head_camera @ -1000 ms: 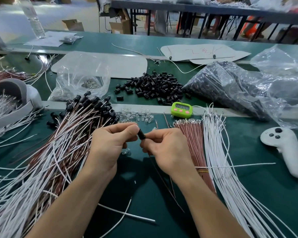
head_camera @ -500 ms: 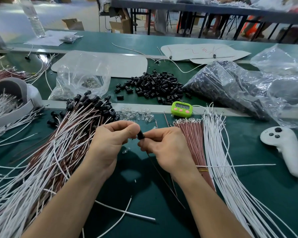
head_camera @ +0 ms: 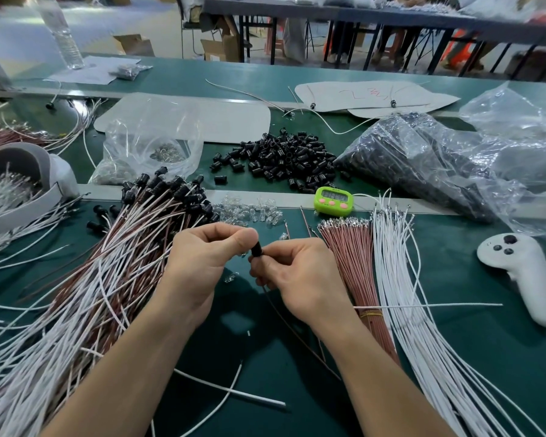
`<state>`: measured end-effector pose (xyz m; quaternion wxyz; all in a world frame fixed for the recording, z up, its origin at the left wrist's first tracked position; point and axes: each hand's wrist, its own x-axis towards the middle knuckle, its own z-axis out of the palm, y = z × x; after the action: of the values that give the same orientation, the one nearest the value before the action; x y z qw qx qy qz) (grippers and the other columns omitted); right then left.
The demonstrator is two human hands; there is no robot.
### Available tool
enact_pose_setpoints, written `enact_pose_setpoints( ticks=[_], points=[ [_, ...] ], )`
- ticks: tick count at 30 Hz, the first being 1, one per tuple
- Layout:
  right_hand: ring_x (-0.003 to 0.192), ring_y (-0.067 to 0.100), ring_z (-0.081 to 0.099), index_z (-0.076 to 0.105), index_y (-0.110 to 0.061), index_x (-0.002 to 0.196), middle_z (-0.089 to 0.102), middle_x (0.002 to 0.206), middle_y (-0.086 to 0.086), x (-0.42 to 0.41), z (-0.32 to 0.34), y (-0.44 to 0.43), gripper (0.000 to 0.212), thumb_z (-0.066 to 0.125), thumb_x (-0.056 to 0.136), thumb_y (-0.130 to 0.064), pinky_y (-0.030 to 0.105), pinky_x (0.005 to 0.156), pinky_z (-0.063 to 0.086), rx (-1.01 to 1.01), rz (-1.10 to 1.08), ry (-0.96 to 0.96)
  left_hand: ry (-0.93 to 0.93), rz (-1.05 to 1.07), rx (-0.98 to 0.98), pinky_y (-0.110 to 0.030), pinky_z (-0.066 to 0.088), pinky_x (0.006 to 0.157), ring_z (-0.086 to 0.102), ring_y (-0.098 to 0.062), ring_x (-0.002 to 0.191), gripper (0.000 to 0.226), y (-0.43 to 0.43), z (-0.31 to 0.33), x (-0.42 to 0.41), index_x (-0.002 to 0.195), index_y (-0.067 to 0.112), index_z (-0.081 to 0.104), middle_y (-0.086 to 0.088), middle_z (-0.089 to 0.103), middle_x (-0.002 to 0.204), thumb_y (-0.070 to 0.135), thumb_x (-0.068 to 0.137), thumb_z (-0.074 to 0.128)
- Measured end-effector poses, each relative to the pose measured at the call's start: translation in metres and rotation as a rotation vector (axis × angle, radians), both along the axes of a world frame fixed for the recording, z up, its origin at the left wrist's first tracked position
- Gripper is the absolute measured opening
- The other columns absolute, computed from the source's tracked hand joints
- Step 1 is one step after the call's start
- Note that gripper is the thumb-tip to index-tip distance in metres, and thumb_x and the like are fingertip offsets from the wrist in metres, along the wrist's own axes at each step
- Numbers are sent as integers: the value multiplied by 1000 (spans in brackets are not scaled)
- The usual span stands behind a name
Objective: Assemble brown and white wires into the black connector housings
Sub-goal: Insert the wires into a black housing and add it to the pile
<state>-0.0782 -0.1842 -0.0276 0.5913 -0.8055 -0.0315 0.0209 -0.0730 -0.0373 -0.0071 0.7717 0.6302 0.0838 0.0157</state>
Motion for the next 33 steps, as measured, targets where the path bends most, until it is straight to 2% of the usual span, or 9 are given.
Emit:
enact_pose_setpoints(
  ticks=[7, 12, 16, 18, 22, 24, 28, 31, 33],
  points=[
    [68, 31, 69, 80, -16, 75, 73, 65, 4, -3, 2, 1, 13, 76, 86, -22, 51, 70, 58, -24, 18, -28, 64, -20, -17, -26, 39, 68, 53, -5, 57, 8, 1, -1, 0, 63, 20, 78, -1, 68, 69, 17, 71, 81],
    [65, 26, 70, 81, -16, 77, 74, 67, 4, -3, 4, -1, 12, 76, 87, -18, 49, 71, 59, -48, 43, -25, 107, -27, -69, -24, 40, 66, 52, -4, 54, 2, 2, 0, -1, 65, 18, 80, -2, 70, 71, 19, 66, 81],
    [68, 19, 71, 82, -12, 80, 78, 79, 12, -3, 10, 0, 20, 69, 95, -10, 30, 67, 59, 341, 112, 247, 90, -103, -86, -20, 44, 67, 57, -7, 60, 16, 13, 4, 0, 64, 15, 79, -1, 72, 68, 26, 53, 81],
    [68, 20, 70, 81, -9, 85, 77, 79, 14, 0, 11, 0, 21, 64, 97, -7, 24, 64, 57, 461, 23, 289, 67, -182, -59, -24, 43, 71, 59, -6, 61, 11, 23, 6, 0, 64, 14, 79, -1, 72, 68, 17, 56, 86],
    [66, 6, 63, 83, -25, 91, 75, 74, -8, 2, 5, 6, 15, 75, 88, -12, 13, 64, 47, -160, 81, -49, -3, -325, 14, -38, 42, 80, 55, -26, 75, 22, 33, 7, 0, 68, 9, 77, -9, 67, 71, 29, 60, 82],
    [70, 6, 59, 81, -34, 96, 72, 77, -8, 0, 4, 14, 17, 78, 86, -20, 11, 63, 42, -322, 180, -102, -10, -329, 40, -43, 39, 80, 50, -31, 78, 26, 34, 7, -1, 68, 8, 75, -15, 62, 72, 32, 59, 81],
    [77, 14, 63, 73, -42, 93, 71, 82, 0, 1, 1, 20, 25, 82, 82, -22, 31, 71, 52, -433, 233, -112, 3, -223, -15, -28, 45, 68, 57, -15, 62, 8, 33, 5, 2, 65, 16, 77, -5, 69, 68, 23, 64, 82],
    [79, 20, 63, 75, -34, 88, 65, 75, -4, -1, -4, 23, 15, 74, 86, -20, 35, 74, 53, -479, 164, -132, 26, -166, -19, -26, 43, 68, 57, -10, 58, 11, 29, 3, 4, 66, 20, 79, -2, 71, 67, 17, 59, 88],
    [84, 19, 59, 78, -28, 89, 58, 77, -8, 1, -5, 20, 8, 72, 89, -24, 33, 77, 48, -525, 90, -177, 28, -114, -27, -27, 43, 70, 57, -8, 56, 17, 28, 3, 4, 67, 21, 80, -2, 72, 66, 30, 53, 87]
  ],
)
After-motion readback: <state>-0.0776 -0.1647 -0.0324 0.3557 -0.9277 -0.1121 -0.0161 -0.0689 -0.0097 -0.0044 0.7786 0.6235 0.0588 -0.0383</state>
